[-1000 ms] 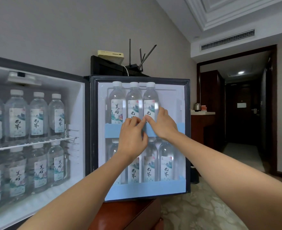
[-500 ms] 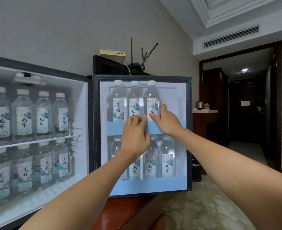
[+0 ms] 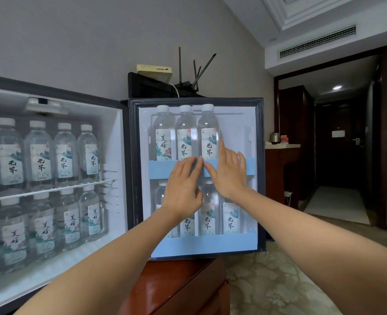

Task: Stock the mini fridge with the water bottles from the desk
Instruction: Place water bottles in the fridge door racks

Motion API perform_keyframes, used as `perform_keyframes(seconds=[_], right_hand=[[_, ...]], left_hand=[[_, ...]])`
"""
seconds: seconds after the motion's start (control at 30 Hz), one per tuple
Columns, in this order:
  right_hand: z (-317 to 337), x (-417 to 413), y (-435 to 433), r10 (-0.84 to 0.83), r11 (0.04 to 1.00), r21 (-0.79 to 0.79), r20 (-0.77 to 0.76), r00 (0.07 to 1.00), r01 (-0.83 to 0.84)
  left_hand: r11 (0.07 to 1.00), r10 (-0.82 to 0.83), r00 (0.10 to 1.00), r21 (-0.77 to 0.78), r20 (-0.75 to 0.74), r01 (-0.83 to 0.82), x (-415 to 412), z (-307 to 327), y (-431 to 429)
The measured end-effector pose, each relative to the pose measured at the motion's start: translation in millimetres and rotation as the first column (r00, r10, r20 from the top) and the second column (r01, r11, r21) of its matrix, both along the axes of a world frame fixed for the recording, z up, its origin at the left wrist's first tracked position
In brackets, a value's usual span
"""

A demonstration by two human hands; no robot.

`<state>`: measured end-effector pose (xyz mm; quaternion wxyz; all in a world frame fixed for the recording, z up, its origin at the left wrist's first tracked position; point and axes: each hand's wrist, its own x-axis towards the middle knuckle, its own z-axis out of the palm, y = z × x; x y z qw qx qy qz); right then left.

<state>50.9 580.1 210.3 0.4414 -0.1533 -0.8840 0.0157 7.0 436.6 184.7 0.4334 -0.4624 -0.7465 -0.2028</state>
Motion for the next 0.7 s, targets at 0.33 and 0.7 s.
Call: perform_keyframes(seconds=[0.33,0.7], right_hand=[[-47.0,12.1,-12.3,0.014,0.999,0.044,0.020,1.000,-0.014],[-109.1,14.0,-61.8,0.281,0.944,-0.162,-0.054,0.958,-0.286]], left_hand=[[0.980,0.119,0.990,-0.171,0.077,-0.105,2.1,-19.4,-11.0],[0.987,0.033,0.967,-0.162,0.252,0.008,-3.4,-105.7,-84.0]])
